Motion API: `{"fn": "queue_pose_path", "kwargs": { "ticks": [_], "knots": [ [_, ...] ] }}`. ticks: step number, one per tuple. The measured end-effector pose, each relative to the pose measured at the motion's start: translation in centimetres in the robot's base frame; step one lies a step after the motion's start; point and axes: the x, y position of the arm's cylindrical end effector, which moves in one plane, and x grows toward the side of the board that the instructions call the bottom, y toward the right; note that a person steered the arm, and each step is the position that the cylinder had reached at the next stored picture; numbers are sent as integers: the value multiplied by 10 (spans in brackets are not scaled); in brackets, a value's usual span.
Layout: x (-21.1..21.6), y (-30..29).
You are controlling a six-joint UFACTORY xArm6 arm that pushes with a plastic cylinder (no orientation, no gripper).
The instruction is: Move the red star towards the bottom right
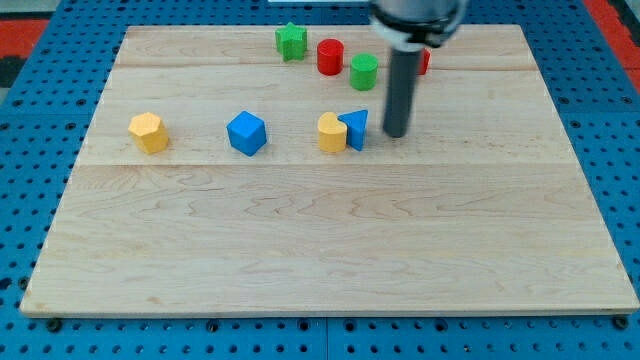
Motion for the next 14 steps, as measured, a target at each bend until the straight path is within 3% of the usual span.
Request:
{"fn": "queue_pose_path", "kwargs": {
  "ticks": [1, 2, 4, 5, 6, 8, 10, 11, 12, 14],
  "knots": [
    [-66, 59],
    [-121, 72],
    [-134, 19],
    [-167, 14],
    [-161, -17],
    [-72, 90],
    [-129, 48],
    [-105, -1],
    [-54, -7],
    [-47, -43]
  ]
}}
